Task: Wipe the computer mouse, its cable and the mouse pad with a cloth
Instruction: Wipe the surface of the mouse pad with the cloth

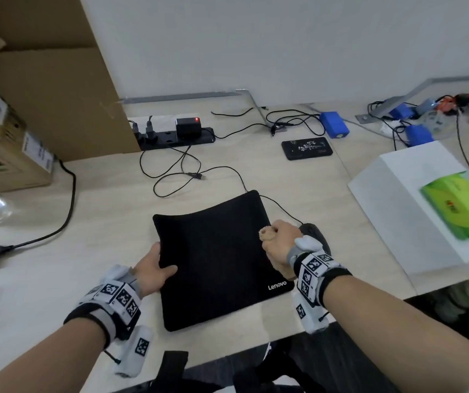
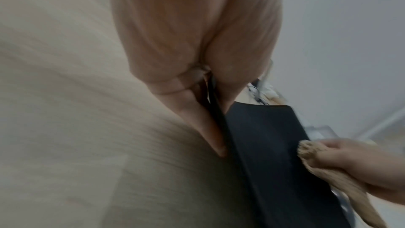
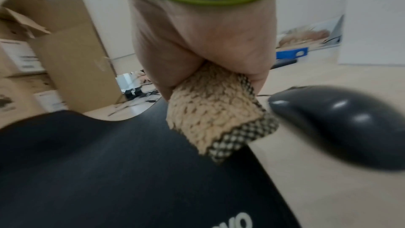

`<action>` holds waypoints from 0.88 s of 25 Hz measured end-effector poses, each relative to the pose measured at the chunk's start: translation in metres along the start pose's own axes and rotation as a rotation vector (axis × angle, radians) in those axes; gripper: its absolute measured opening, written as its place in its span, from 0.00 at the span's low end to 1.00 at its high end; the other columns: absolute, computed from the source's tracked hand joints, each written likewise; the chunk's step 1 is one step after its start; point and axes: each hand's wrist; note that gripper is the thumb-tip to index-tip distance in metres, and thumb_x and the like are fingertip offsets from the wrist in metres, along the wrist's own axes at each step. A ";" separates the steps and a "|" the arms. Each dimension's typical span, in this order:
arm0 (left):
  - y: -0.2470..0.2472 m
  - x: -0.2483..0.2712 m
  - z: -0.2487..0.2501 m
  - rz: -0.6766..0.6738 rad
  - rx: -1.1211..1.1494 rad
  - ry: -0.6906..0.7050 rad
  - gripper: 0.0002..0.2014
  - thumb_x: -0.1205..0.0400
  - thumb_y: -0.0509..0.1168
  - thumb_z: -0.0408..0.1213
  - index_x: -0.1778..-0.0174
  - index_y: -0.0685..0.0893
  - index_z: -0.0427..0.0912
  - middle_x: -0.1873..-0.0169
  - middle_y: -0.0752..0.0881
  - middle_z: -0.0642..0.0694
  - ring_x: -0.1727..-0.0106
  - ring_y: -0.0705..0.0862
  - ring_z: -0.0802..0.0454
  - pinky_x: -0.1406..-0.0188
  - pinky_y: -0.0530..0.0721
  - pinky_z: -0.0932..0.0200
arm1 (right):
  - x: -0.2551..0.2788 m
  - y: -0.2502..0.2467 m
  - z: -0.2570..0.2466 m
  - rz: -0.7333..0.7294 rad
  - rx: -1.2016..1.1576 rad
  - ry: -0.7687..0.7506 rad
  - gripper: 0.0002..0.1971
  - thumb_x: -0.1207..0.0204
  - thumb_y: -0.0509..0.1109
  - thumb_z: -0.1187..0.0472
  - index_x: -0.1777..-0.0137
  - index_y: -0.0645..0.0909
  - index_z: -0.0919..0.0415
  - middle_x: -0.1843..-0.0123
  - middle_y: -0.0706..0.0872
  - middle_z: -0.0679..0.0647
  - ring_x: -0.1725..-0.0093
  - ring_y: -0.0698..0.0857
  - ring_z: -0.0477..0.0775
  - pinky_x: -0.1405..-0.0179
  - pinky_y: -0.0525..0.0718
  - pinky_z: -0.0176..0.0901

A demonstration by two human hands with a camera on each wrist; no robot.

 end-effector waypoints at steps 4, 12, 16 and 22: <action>0.029 -0.004 0.016 -0.013 -0.108 0.060 0.25 0.18 0.66 0.32 0.26 0.67 0.49 0.43 0.83 0.47 0.46 0.83 0.47 0.49 0.82 0.55 | 0.003 -0.031 0.043 0.128 0.065 0.073 0.16 0.32 0.68 0.53 0.44 0.77 0.50 0.40 0.76 0.53 0.58 0.83 0.57 0.53 0.84 0.44; 0.021 -0.009 0.002 0.005 -0.038 -0.074 0.16 0.18 0.66 0.35 0.34 0.78 0.44 0.53 0.91 0.40 0.54 0.90 0.42 0.50 0.90 0.43 | 0.007 -0.035 0.065 0.048 0.102 0.364 0.32 0.39 0.68 0.41 0.39 0.71 0.60 0.49 0.81 0.57 0.56 0.82 0.61 0.58 0.82 0.47; 0.021 -0.008 0.006 0.033 -0.048 -0.061 0.10 0.17 0.65 0.33 0.39 0.79 0.43 0.56 0.90 0.41 0.62 0.89 0.46 0.65 0.87 0.55 | 0.016 -0.021 0.029 0.027 -0.027 0.205 0.37 0.42 0.69 0.38 0.34 0.72 0.55 0.44 0.83 0.56 0.51 0.83 0.60 0.53 0.82 0.47; 0.017 -0.016 0.008 0.010 0.006 -0.083 0.05 0.17 0.66 0.32 0.46 0.82 0.41 0.60 0.91 0.38 0.62 0.91 0.37 0.57 0.91 0.39 | 0.021 0.019 -0.008 -0.017 -0.030 0.005 0.29 0.35 0.69 0.38 0.38 0.76 0.55 0.44 0.85 0.54 0.49 0.84 0.60 0.51 0.82 0.46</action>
Point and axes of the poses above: each hand's wrist, its own x-axis away from the middle knuckle, its own y-axis out of the palm, z = x × y
